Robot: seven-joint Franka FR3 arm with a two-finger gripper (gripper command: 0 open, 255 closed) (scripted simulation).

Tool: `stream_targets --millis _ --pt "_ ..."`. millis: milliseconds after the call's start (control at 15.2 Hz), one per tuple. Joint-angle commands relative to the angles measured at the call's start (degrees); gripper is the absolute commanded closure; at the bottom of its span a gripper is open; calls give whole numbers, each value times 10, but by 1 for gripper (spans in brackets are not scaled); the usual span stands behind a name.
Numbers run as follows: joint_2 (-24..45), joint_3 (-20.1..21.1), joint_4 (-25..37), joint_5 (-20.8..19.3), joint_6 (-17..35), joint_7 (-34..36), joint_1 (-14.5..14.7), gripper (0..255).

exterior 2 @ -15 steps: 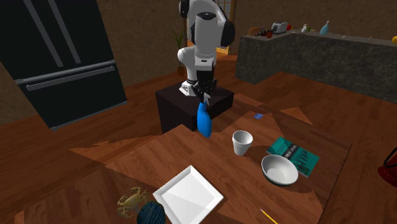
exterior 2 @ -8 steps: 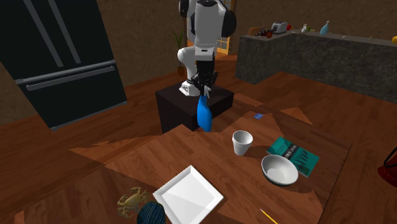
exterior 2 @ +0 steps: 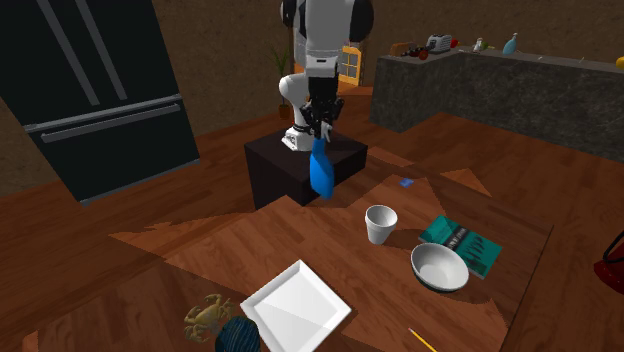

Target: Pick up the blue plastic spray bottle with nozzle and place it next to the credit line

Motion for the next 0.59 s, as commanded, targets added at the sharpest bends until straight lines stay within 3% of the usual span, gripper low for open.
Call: stream_targets --millis 0,528 --pt "-21 4 -17 -9 -2 15 10 255" --pt "-150 56 -161 -60 22 134 67 255"
